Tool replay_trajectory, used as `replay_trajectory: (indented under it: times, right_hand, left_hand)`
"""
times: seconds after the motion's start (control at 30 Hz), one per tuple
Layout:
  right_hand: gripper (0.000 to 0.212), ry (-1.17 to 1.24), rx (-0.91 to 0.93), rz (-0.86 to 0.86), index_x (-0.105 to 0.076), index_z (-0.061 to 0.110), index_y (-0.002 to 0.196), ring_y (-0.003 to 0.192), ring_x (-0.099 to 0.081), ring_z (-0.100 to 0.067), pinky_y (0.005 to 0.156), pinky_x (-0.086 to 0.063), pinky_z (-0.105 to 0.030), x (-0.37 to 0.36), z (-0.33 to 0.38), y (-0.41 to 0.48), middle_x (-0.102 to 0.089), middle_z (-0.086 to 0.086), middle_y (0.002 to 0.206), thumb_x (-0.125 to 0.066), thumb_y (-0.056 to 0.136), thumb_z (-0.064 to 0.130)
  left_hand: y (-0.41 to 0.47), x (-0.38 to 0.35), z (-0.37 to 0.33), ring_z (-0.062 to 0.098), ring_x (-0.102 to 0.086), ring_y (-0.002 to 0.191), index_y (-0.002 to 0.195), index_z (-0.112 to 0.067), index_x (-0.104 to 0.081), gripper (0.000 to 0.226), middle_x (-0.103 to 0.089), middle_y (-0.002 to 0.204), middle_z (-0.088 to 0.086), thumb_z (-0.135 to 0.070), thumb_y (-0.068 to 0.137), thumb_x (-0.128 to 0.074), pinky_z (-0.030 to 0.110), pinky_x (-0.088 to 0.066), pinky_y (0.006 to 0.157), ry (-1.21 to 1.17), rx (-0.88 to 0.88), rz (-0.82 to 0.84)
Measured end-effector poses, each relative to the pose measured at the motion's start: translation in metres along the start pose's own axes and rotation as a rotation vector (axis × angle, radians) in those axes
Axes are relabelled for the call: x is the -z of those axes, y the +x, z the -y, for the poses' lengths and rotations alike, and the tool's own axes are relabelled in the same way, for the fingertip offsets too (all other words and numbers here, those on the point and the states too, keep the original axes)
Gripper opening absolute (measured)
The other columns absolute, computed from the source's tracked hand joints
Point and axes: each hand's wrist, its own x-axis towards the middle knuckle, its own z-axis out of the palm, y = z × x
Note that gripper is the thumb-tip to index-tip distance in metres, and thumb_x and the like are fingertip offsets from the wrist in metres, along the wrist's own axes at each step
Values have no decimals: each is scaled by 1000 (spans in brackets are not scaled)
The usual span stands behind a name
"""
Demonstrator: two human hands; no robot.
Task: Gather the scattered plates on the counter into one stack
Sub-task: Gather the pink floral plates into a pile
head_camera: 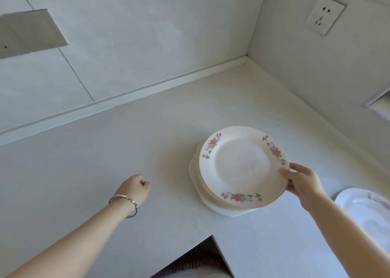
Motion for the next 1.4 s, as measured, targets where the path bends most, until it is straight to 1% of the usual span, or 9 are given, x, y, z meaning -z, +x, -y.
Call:
replay_trajectory:
  times: [0.3, 0.43, 0.6, 0.77, 0.87, 1.07, 1.23, 1.3, 1.4]
  right_hand:
    - [18, -32, -5, -124, -61, 12, 98, 68, -55, -29, 69, -50, -37, -10, -34, 7, -60, -6, 72, -50, 86, 2]
    - [17, -242, 102, -278, -52, 12, 70, 65, -43, -27, 49, -28, -27, -26, -43, 1, -51, -8, 68, -51, 86, 19]
    - [43, -310, 60, -307, -63, 7, 102, 93, -58, -33, 70, -43, -32, -40, -54, 3, -61, -19, 104, -64, 71, 37]
    - [61, -262, 124, -337, -40, 6, 138, 132, -34, -28, 108, -30, -39, -53, -56, -2, -35, -16, 140, -64, 84, 22]
    - [71, -110, 86, -314, -21, 12, 148, 137, -33, -27, 112, -28, -40, -67, -60, 2, -29, -12, 150, -59, 89, 23]
    - [61, -98, 58, -297, -29, 11, 143, 128, -43, -31, 107, -37, -45, -68, -56, 17, -41, -14, 143, -55, 89, 20]
    - [64, -614, 333, -327, -30, 5, 142, 141, -17, -32, 117, -17, -42, -72, -42, 6, -25, -13, 153, -56, 84, 10]
    - [46, -730, 638, -216, -50, 5, 130, 134, -32, -33, 111, -25, -35, -86, -29, -8, -44, -12, 141, -55, 84, 8]
    - [27, -810, 666, 237, -65, 10, 113, 111, -56, -20, 90, -44, -25, -119, -4, -28, -64, -4, 111, -50, 90, 9]
  left_hand:
    - [4, 19, -13, 29, -71, 70, 65, -15, -46, 22, -71, 71, 11, -14, 87, -44, 31, -51, 69, 56, -11, -9]
    - [10, 22, -7, 24, -63, 57, 66, -14, -46, 22, -65, 62, 5, -13, 87, -44, 23, -40, 57, 37, -3, -2]
    - [12, 21, 0, 21, -59, 53, 69, -12, -46, 20, -62, 59, 2, -14, 89, -44, 22, -39, 56, 18, -6, 28]
    - [14, 22, 7, 21, -59, 53, 71, -11, -48, 19, -63, 60, 4, -12, 89, -44, 22, -38, 55, -3, 9, 27]
    - [17, 23, 11, 22, -60, 55, 73, -10, -50, 18, -64, 61, 4, -13, 89, -45, 24, -40, 58, 6, 14, 25]
    - [20, 22, 16, 22, -60, 56, 74, -11, -50, 18, -65, 64, 5, -14, 90, -44, 23, -40, 57, 33, 17, 21]
    - [18, 13, 22, 21, -59, 55, 73, -11, -49, 19, -64, 62, 4, -14, 91, -44, 24, -40, 59, 24, 39, 25]
    - [17, 11, 28, 23, -60, 57, 72, -12, -49, 19, -64, 61, 3, -14, 90, -44, 25, -41, 61, 11, 54, 25]
    - [14, 15, 41, 23, -60, 59, 72, -12, -49, 20, -62, 60, 1, -15, 90, -43, 26, -42, 62, -11, 84, 10]
